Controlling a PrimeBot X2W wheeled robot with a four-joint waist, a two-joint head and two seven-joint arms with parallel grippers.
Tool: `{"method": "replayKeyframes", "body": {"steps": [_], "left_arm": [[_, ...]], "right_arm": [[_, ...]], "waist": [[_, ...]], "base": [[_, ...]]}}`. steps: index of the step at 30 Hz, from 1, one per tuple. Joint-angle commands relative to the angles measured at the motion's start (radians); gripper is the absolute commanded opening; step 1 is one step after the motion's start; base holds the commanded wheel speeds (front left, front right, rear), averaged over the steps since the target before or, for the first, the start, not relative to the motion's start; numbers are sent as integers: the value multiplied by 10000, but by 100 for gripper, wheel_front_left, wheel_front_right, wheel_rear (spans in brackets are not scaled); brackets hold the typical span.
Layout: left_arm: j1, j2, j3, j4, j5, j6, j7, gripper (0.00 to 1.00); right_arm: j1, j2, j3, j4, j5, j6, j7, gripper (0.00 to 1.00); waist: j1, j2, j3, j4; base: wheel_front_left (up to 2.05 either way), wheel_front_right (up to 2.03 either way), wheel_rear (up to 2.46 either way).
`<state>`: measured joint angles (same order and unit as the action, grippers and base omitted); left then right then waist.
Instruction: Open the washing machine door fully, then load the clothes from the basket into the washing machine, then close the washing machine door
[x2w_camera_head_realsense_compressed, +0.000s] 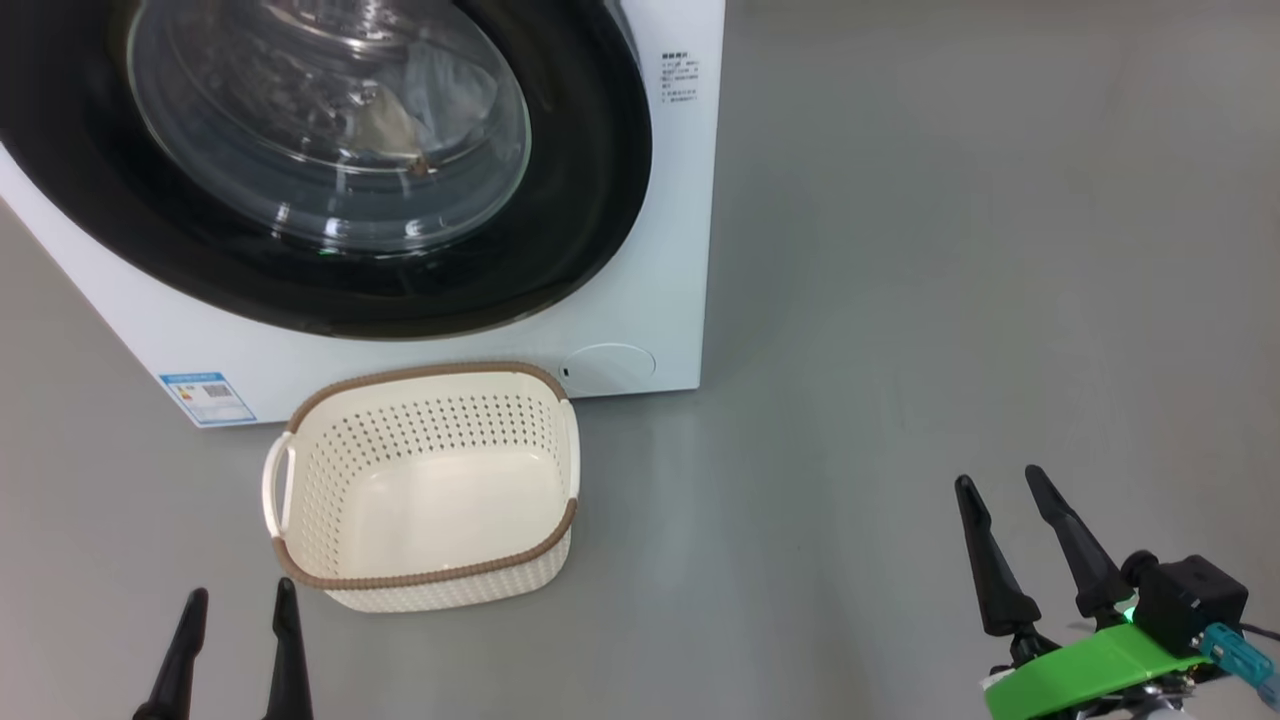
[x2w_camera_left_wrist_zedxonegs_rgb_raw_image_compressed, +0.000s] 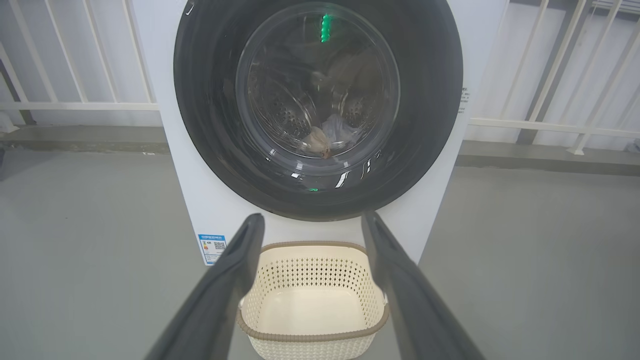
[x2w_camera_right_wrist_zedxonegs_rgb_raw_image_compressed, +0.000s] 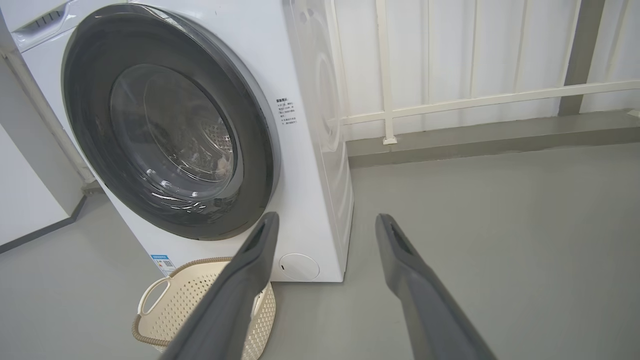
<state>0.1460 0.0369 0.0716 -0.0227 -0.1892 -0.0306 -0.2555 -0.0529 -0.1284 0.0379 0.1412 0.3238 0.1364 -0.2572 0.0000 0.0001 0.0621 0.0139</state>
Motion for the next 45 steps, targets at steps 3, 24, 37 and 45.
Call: {"method": "replayKeyframes", "body": {"steps": [3, 24, 37, 45], "left_arm": [[-76, 133, 305, -354, 75, 65, -63, 100], [42, 133, 162, -386, 151, 128, -63, 100], [55, 133, 66, -380, 214, 167, -63, 100], [208, -19, -292, -36, 81, 95, 6, 0]], "right_arm": [[130, 70, 35, -337, -134, -57, -45, 100], [247, 209, -317, -289, -434, -57, -45, 100], [208, 285, -483, -319, -758, -57, -45, 100], [345, 328, -686, 56, -673, 4, 2, 0]], "waist": [[0, -1, -170, 30], [0, -1, -330, 60], [0, -1, -210, 100], [0, -1, -219, 108]], "base": [[0, 0, 0], [0, 0, 0], [0, 0, 0], [0, 0, 0]]}}
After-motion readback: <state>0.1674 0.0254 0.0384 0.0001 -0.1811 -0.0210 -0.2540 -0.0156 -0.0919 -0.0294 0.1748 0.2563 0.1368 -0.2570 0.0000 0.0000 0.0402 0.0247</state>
